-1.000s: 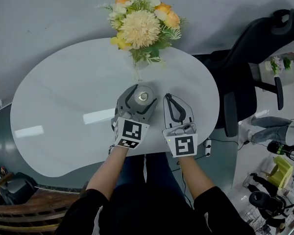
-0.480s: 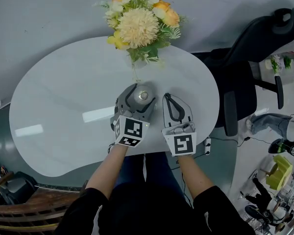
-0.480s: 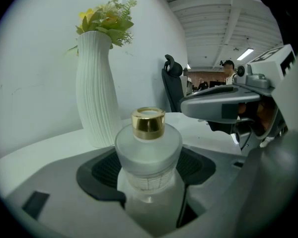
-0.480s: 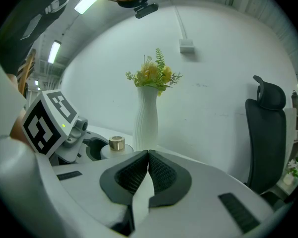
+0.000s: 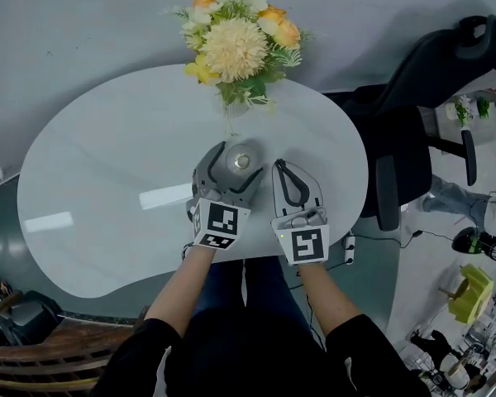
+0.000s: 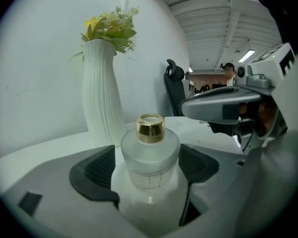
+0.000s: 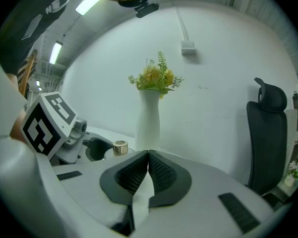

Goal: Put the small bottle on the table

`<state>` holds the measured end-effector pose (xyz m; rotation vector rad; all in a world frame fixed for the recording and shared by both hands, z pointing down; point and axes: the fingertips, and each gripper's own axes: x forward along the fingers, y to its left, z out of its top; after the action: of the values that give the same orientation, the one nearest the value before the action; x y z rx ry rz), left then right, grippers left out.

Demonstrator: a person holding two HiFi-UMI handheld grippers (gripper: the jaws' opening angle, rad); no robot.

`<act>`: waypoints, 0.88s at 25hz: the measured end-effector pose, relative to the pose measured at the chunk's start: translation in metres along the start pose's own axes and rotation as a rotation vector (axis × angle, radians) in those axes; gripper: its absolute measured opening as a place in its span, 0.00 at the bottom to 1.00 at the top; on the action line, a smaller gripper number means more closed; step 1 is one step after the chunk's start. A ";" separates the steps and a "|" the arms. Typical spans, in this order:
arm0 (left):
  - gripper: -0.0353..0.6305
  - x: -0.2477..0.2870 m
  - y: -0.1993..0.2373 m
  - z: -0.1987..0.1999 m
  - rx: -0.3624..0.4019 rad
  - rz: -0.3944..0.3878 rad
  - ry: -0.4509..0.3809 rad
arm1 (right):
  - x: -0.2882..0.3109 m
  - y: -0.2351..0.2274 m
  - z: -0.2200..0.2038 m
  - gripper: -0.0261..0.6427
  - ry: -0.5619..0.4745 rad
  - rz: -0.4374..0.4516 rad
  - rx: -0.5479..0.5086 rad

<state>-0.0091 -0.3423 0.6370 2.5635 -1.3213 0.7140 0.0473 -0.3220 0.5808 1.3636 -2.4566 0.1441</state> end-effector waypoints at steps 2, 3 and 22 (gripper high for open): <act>0.64 -0.006 0.002 0.005 -0.006 0.009 -0.013 | -0.002 0.000 0.004 0.07 -0.006 -0.001 -0.003; 0.64 -0.010 0.003 0.008 -0.012 0.015 -0.021 | -0.004 0.000 0.007 0.07 -0.010 -0.003 -0.003; 0.11 -0.113 0.003 0.110 -0.016 0.160 -0.238 | -0.061 0.003 0.111 0.07 -0.206 -0.065 -0.024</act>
<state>-0.0304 -0.3020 0.4856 2.6163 -1.6113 0.4283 0.0489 -0.2985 0.4567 1.5140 -2.5656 -0.0437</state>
